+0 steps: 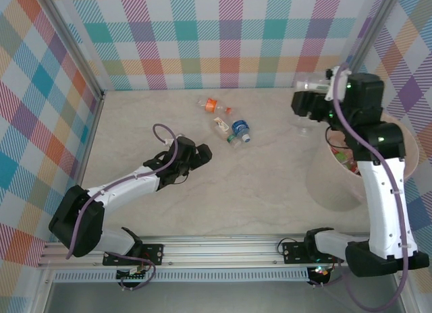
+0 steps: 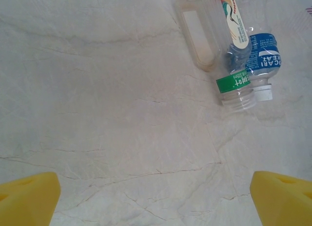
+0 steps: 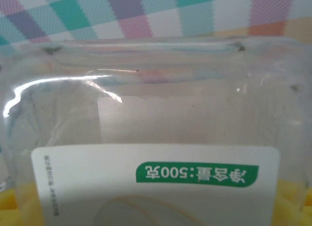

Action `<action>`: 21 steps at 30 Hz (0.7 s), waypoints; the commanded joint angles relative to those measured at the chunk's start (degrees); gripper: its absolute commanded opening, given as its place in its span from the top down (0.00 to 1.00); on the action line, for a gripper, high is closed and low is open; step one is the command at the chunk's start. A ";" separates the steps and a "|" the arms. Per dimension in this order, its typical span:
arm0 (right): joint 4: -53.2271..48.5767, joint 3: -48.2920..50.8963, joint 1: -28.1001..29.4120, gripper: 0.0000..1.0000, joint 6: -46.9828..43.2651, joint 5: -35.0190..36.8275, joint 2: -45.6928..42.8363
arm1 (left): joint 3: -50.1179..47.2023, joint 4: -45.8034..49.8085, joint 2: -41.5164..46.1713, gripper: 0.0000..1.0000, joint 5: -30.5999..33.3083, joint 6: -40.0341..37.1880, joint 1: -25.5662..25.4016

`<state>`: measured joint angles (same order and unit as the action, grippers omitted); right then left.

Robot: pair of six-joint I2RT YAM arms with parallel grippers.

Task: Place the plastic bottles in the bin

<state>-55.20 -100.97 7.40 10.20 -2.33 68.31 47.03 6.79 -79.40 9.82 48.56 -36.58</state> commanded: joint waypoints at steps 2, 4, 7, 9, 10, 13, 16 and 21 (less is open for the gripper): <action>-13.92 -6.19 -8.91 0.40 -3.42 -7.53 2.88 | 2.82 -1.47 -2.29 0.00 -1.81 -1.09 0.45; -15.62 -7.29 -12.35 0.40 -3.46 -8.73 3.47 | 3.78 -1.53 -3.46 0.00 -2.62 -1.26 0.45; -19.68 -10.36 -18.96 0.38 -5.00 -10.64 4.99 | 4.81 -1.72 -4.72 0.00 -3.60 -1.10 0.45; -22.85 -12.81 -23.48 0.38 -6.98 -8.09 6.87 | 5.26 -1.77 -5.23 0.00 -3.97 -1.20 0.41; -23.36 -13.06 -24.96 0.38 -7.55 -6.43 7.35 | 5.57 -1.48 -5.45 0.00 -4.02 -1.33 0.39; -23.00 -12.24 -26.98 0.37 -8.05 -0.18 8.26 | 6.56 -0.80 -6.24 0.00 -4.21 -1.79 0.43; -22.99 -11.08 -27.09 0.37 -8.64 4.15 10.00 | 7.11 -0.72 -6.65 0.00 -4.40 -1.99 0.37; -23.34 -6.34 -27.09 0.16 -7.72 0.44 9.23 | 7.12 -0.80 -6.95 0.00 -4.42 -1.69 0.43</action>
<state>-76.69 -109.25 -19.44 3.36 -0.56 78.56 52.60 5.82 -85.86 5.80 47.90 -36.58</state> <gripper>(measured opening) 0.823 0.999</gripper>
